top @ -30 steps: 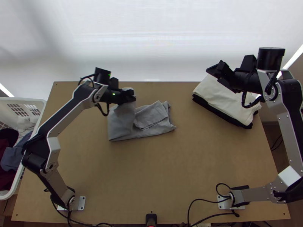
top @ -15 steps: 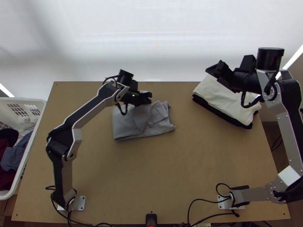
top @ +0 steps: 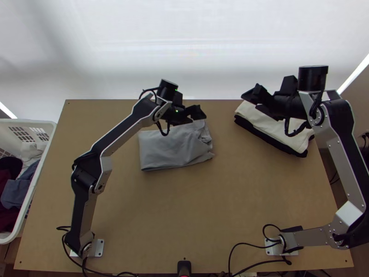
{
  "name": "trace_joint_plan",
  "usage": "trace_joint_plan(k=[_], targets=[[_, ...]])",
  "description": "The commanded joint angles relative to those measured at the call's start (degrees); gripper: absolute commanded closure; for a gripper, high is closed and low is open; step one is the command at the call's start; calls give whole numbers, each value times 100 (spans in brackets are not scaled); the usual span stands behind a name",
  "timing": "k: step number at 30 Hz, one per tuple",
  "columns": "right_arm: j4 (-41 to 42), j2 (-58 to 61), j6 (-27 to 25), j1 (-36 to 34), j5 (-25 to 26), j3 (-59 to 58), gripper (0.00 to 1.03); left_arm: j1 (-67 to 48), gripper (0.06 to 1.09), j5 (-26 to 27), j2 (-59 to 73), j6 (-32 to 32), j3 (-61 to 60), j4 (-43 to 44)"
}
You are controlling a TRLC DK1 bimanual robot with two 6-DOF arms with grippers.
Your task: Fold the t-shirt
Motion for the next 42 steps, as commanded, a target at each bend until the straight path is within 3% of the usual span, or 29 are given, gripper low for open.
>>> trace_joint_plan(k=[1, 7, 16, 23, 37, 42], targets=[[69, 12, 14, 102, -41, -210, 4, 321, 10, -9, -117, -157, 116, -26], [227, 240, 49, 374, -76, -702, 4, 840, 10, -17, -565, 115, 37, -413], [658, 1321, 5, 568, -1026, -1212, 4, 1499, 10, -132, -1567, 379, 10, -826], [948, 2227, -452, 594, -1518, -1221, 4, 1789, 10, -387, -2464, 836, -200, -1441], [1343, 3211, -1234, 726, -1518, -1247, 4, 2132, 10, -677, -3053, 1003, -640, -1590], [1510, 3571, -1278, 717, -1527, -1185, 4, 2140, 10, -808, -3097, 1020, -649, -1590]])
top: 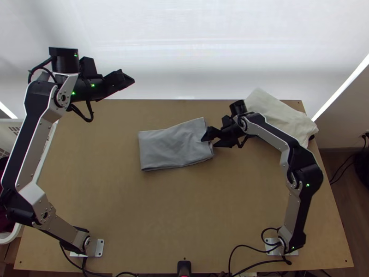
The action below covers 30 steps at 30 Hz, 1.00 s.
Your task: Fold the t-shirt
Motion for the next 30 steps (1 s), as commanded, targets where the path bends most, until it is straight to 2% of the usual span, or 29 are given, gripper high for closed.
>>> trace_joint_plan(k=[1, 13, 17, 18, 19, 20, 22, 30], targets=[[138, 328, -129, 42, -45, -44, 4, 31, 10, -83, -216, 74, -109, -36], [305, 768, 258, 1017, -9, 571, 4, 110, 10, -109, -242, 100, -170, -19], [305, 864, 460, 1149, 43, 905, 5, 137, 10, -109, -286, 100, -206, -28], [270, 847, 539, 1149, 43, 966, 8, 145, 10, -109, -304, 100, -223, -28], [208, 803, 583, 1140, 52, 1028, 20, 154, 10, -109, -321, 100, -232, -36], [200, 697, 592, 1114, 70, 1054, 44, 163, 10, -109, -348, 100, -250, -28], [217, 372, 653, 1052, 140, 1098, 101, 181, 10, -109, -383, 100, -276, -28], [217, -894, 1005, 692, 131, 1511, 100, 251, 10, -109, -409, 100, -285, 16]])
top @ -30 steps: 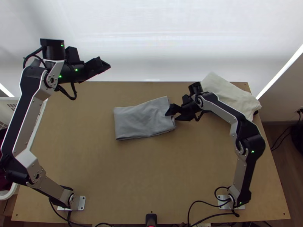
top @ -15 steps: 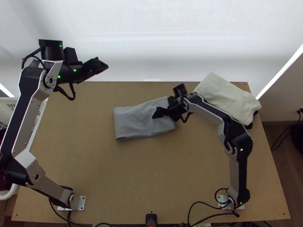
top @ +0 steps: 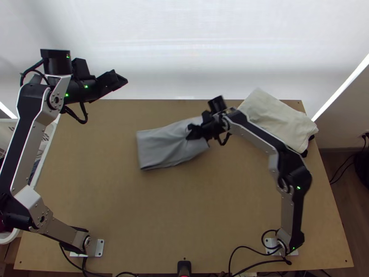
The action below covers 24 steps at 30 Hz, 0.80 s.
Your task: Fold the t-shirt
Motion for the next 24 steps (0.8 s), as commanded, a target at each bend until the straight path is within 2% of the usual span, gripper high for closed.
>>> trace_joint_plan(k=[1, 6, 13, 18, 24], targets=[[29, -848, 297, -268, 4, 600, 100, 37, 10, -28, -186, 78, -64, 23], [-419, -1103, 350, -593, -4, 1523, 100, 28, 10, -28, -186, 78, -64, 23], [-595, -1077, 359, -1278, 4, 2604, 100, 28, 10, -28, -186, 78, -29, 58], [-736, -989, 139, -1876, -4, 2877, 100, 45, 10, -28, -195, 105, -20, 58], [-885, -901, -441, -2465, -4, 2824, 100, 89, 10, -28, -186, 149, -29, 67]])
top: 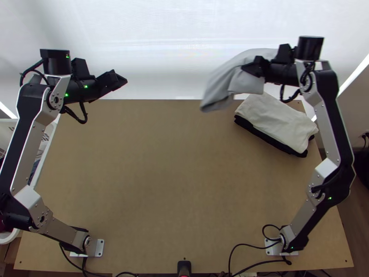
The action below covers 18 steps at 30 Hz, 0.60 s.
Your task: Fold the t-shirt
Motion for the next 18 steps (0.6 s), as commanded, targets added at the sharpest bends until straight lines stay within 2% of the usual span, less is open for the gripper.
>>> trace_joint_plan(k=[1, 11, 18], targets=[[48, 87, -319, -299, -26, 162, 100, 65, 10, -28, -186, 105, -29, 60], [48, 447, -583, -897, -18, 267, 100, 153, 10, -28, -169, 131, -38, 69], [101, 667, -565, -1003, -18, 593, 100, 241, 10, -28, -177, 158, -46, 69]])
